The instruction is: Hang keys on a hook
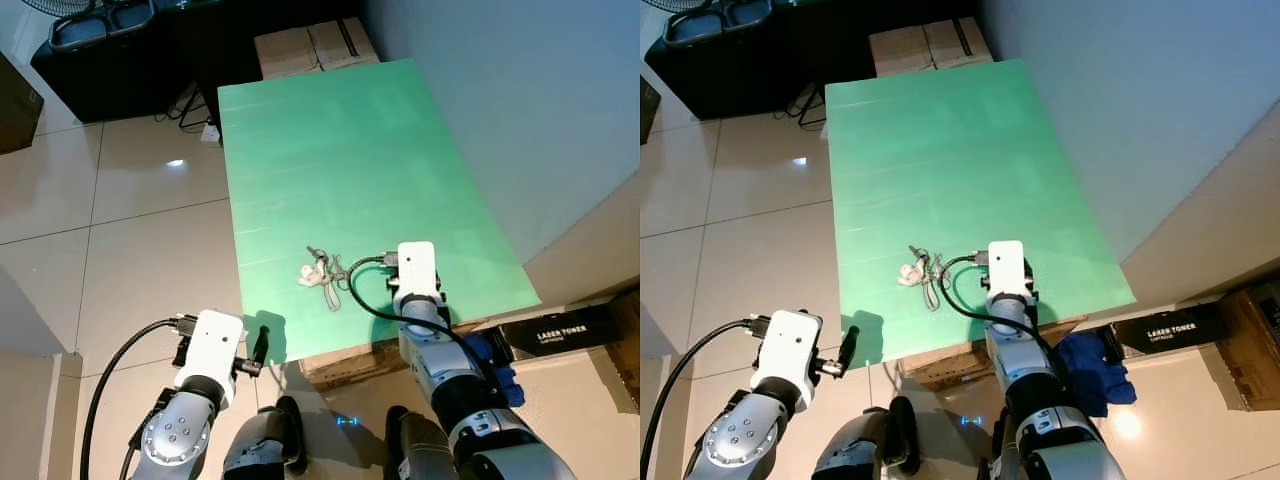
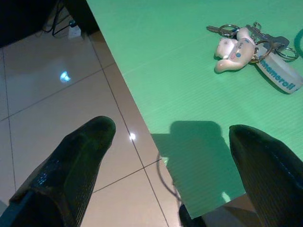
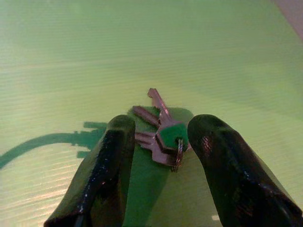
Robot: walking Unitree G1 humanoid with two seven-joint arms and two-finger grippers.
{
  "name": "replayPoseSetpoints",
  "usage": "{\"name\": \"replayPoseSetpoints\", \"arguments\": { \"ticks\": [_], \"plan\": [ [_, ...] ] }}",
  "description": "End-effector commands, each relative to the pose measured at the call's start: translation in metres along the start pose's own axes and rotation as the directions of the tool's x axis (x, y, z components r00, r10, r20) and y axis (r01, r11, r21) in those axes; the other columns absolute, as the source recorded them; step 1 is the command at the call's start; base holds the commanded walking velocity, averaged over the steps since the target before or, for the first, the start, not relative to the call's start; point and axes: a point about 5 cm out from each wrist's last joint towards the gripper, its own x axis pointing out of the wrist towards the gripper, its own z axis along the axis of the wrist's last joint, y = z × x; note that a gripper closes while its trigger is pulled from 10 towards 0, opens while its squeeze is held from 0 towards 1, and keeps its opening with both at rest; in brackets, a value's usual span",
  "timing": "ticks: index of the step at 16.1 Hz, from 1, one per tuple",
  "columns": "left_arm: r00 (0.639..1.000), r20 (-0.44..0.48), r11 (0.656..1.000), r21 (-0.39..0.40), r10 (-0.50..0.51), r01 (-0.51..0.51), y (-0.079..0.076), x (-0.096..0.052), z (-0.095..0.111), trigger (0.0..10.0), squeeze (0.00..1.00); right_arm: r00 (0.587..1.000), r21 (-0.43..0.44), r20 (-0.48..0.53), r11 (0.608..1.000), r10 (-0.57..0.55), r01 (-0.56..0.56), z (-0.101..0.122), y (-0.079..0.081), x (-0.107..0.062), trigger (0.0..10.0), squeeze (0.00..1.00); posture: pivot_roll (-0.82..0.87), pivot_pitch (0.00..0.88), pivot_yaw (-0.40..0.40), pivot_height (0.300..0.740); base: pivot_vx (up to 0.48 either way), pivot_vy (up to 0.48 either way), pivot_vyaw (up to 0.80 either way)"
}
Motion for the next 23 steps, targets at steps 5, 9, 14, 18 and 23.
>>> {"name": "replayPoseSetpoints", "arguments": {
  "ticks": [5,9,14,18,23],
  "plan": [
    [1.0,-0.022,1.0,0.006,0.001,0.0,0.001,-0.003,-0.004,10.0,0.0,1.0,-0.03,-0.028,1.0,0.0,-0.001,-0.01,0.002,-0.003,10.0,0.0,-0.02,0.281,0.101,0.74,0.0,0.0,0.0],
    [1.0,-0.024,1.0,0.006,0.0,0.0,0.001,-0.004,-0.004,10.0,0.0,0.999,-0.044,-0.052,0.999,-0.015,0.012,-0.016,0.0,-0.004,10.0,0.0,-0.02,0.286,0.102,0.74,0.0,0.0,0.0],
    [1.0,-0.024,1.0,0.008,-0.001,0.001,0.002,-0.003,-0.004,10.0,0.0,0.996,-0.059,-0.08,0.998,-0.026,0.022,-0.023,-0.003,-0.004,10.0,0.0,-0.01,0.286,0.104,0.74,0.0,0.0,0.0],
    [1.0,-0.023,1.0,0.008,-0.001,0.001,0.002,-0.002,-0.004,10.0,0.0,0.997,-0.064,-0.064,0.998,-0.031,0.027,-0.02,-0.005,-0.002,0.0,0.0,-0.01,0.287,0.106,0.74,0.0,0.0,0.0],
    [1.0,-0.023,1.0,0.008,-0.001,0.001,0.002,-0.002,-0.004,10.0,0.0,0.999,-0.064,-0.044,0.998,-0.021,0.018,-0.018,-0.002,-0.003,0.0,0.0,-0.02,0.275,0.103,0.74,0.0,0.0,0.0]
  ]
}}
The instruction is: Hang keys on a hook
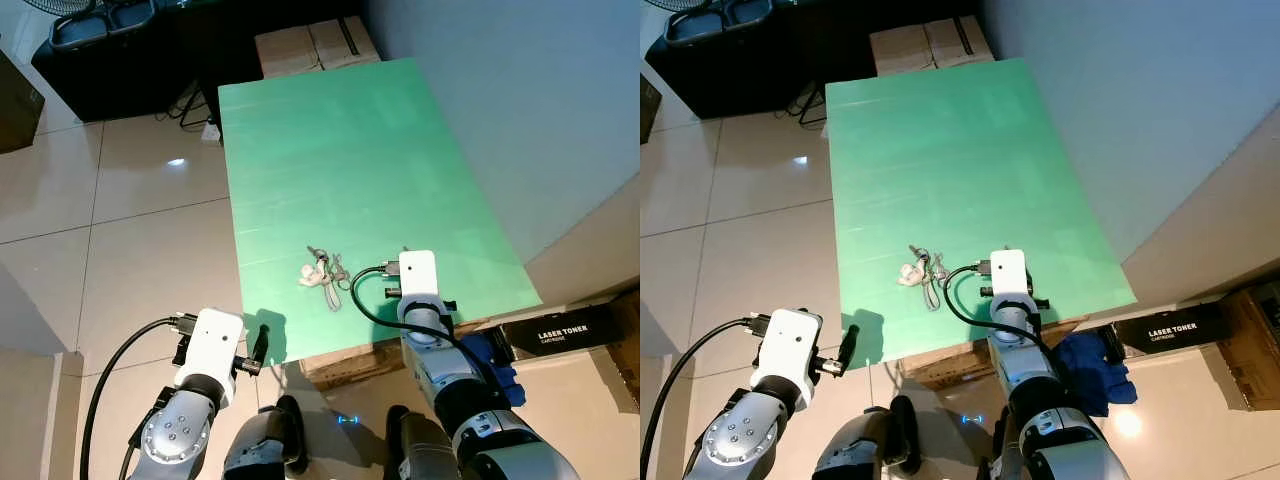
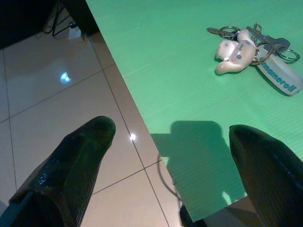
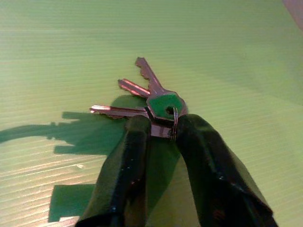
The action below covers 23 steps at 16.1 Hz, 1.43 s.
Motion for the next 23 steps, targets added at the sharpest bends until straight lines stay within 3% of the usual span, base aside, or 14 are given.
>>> {"name": "replayPoseSetpoints", "arguments": {
  "ticks": [1,7,16,21,23],
  "plan": [
    [1.0,-0.027,1.0,0.005,-0.001,0.001,0.001,-0.002,-0.006,10.0,0.0,1.0,-0.011,-0.001,1.0,0.015,-0.015,-0.004,0.005,-0.004,0.0,0.0,-0.02,0.27,0.103,0.74,0.0,0.0,0.0],
    [1.0,-0.02,1.0,0.004,-0.007,0.007,0.0,-0.001,-0.005,10.0,0.0,0.999,-0.011,0.039,1.0,0.013,-0.012,0.003,0.004,-0.003,0.0,0.0,-0.03,0.25,0.101,0.74,0.0,0.0,0.0],
    [1.0,-0.006,1.0,0.006,-0.02,0.02,-0.002,0.008,-0.002,10.0,0.0,0.988,0.009,0.153,1.0,-0.011,0.01,0.037,-0.004,0.002,0.0,0.0,-0.05,0.231,0.109,0.74,0.0,0.0,0.0],
    [1.0,0.004,0.999,-0.051,0.018,-0.017,0.0,0.022,0.0,10.0,0.0,0.975,-0.036,0.221,0.999,0.033,-0.026,0.049,-0.011,0.002,0.0,0.0,-0.08,0.183,0.086,0.74,0.0,0.0,0.0],
    [0.999,0.022,0.997,-0.07,0.03,-0.028,0.0,0.034,0.004,10.0,0.0,0.969,-0.047,0.244,0.999,0.026,-0.015,0.054,-0.022,0.004,0.0,0.0,-0.1,0.145,0.072,0.74,0.0,0.0,0.0]
  ]
}}
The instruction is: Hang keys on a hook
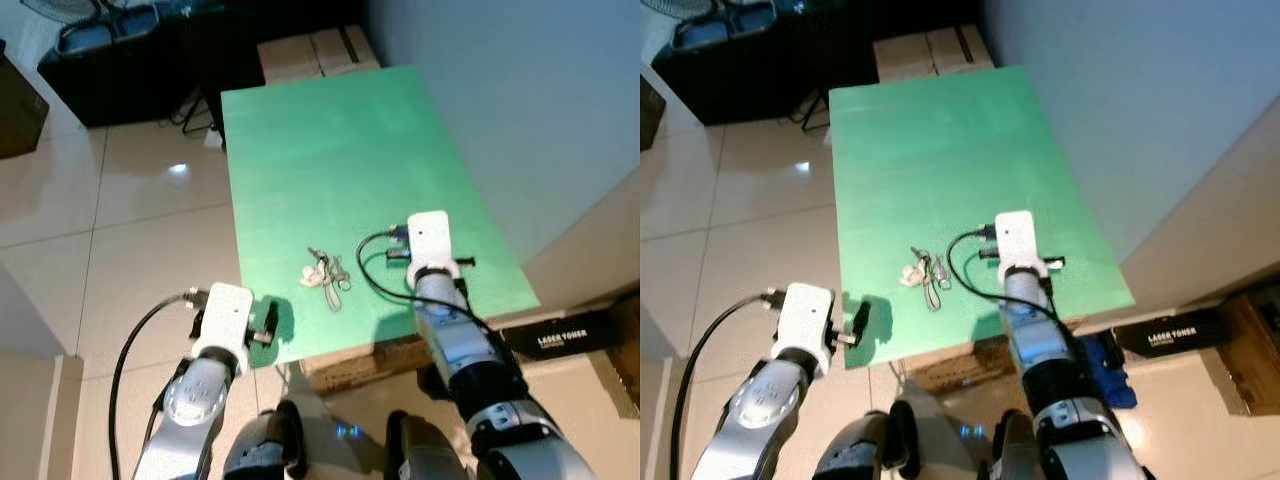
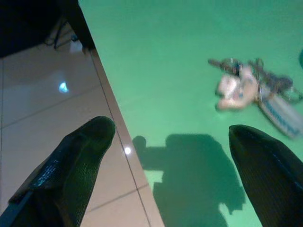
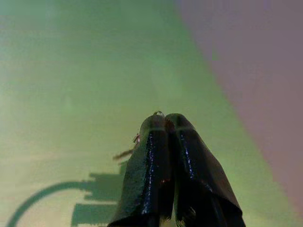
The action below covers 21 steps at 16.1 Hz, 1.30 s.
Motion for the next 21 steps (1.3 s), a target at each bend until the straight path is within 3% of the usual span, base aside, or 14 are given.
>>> {"name": "replayPoseSetpoints", "arguments": {
  "ticks": [1,6,9,11,13,16,17,18,21],
  "plan": [
    [1.0,-0.022,1.0,-0.012,0.02,-0.021,0.004,0.0,-0.007,10.0,0.0,1.0,-0.016,0.0,1.0,0.015,-0.015,0.0,0.002,-0.002,0.0,0.0,-0.1,0.14,0.07,0.74,0.0,0.0,0.0],
    [0.998,0.037,0.997,-0.048,0.057,-0.055,0.009,0.033,0.008,10.0,0.0,0.995,-0.057,0.039,0.994,0.096,-0.093,-0.001,-0.01,-0.008,0.0,0.0,-0.13,0.028,0.045,0.74,0.0,0.0,0.0],
    [0.995,0.027,0.991,-0.1,0.094,-0.091,0.024,0.049,0.009,10.0,0.0,0.993,-0.067,0.028,0.992,0.112,-0.11,-0.014,-0.013,-0.021,0.0,0.0,-0.13,0.0,0.047,0.74,0.0,0.0,0.0],
    [0.991,0.015,0.977,-0.174,0.13,-0.126,0.045,0.059,0.009,10.0,0.0,0.993,-0.056,0.005,0.991,0.12,-0.12,-0.024,-0.014,-0.034,0.0,0.0,-0.13,0.0,0.052,0.74,0.0,0.0,0.0],
    [0.989,0.021,0.958,-0.248,0.15,-0.14,0.061,0.06,0.009,10.0,0.0,0.992,-0.037,-0.016,0.992,0.124,-0.124,-0.029,-0.014,-0.041,0.0,0.0,-0.15,0.0,0.048,0.74,0.0,0.0,0.0],
    [0.983,0.022,0.947,-0.275,0.181,-0.169,0.078,0.051,-0.003,10.0,0.0,0.991,-0.052,-0.079,0.993,0.104,-0.108,-0.046,-0.021,-0.048,0.0,0.0,-0.15,0.0,0.029,0.74,0.0,0.0,0.0],
    [0.984,0.012,0.946,-0.275,0.179,-0.169,0.077,0.047,-0.012,10.0,0.0,0.991,-0.064,-0.081,0.992,0.106,-0.111,-0.049,-0.023,-0.048,0.0,0.0,-0.16,0.0,0.022,0.74,0.0,0.0,0.0],
    [0.989,-0.035,0.939,-0.31,0.147,-0.151,0.065,0.04,-0.033,10.0,0.0,0.989,-0.079,-0.1,0.99,0.112,-0.12,-0.051,-0.03,-0.043,0.0,0.0,-0.18,0.0,-0.001,0.74,0.0,0.0,0.0],
    [0.992,-0.076,0.93,-0.349,0.096,-0.116,0.039,0.039,-0.051,10.0,0.0,0.986,-0.102,-0.124,0.986,0.116,-0.129,-0.054,-0.039,-0.034,0.0,0.0,-0.18,0.0,-0.019,0.74,0.0,0.0,0.0]
  ]
}}
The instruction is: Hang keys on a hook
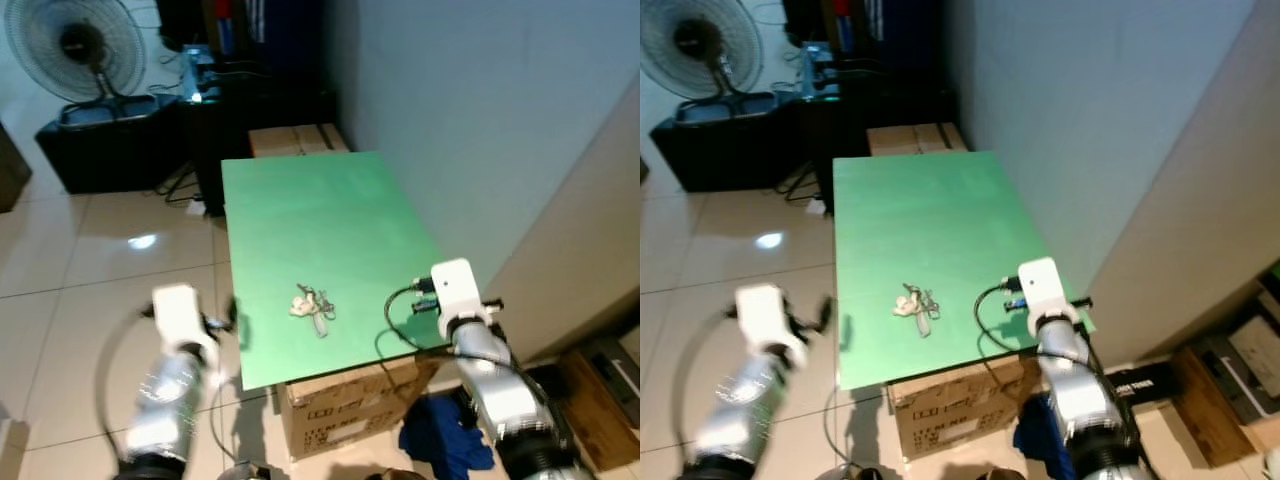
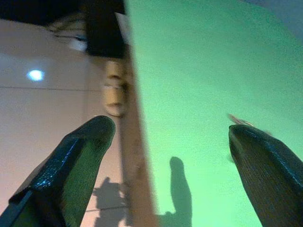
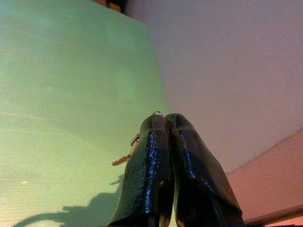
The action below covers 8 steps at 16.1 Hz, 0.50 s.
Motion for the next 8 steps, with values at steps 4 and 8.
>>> {"name": "replayPoseSetpoints", "arguments": {
  "ticks": [4,8],
  "plan": [
    [1.0,0.024,1.0,0.017,-0.018,0.018,-0.011,0.005,0.006,10.0,0.0,1.0,0.032,-0.022,0.999,-0.013,0.013,-0.003,0.001,0.003,0.0,0.0,-0.19,0.0,0.0,0.74,0.0,0.0,0.0],
    [1.0,0.015,0.999,0.05,-0.021,0.02,-0.006,0.006,0.007,10.0,0.0,1.0,0.025,0.005,1.0,-0.009,0.009,0.001,0.013,0.003,0.0,0.0,-0.2,0.0,0.03,0.74,0.0,0.0,0.0]
  ]
}}
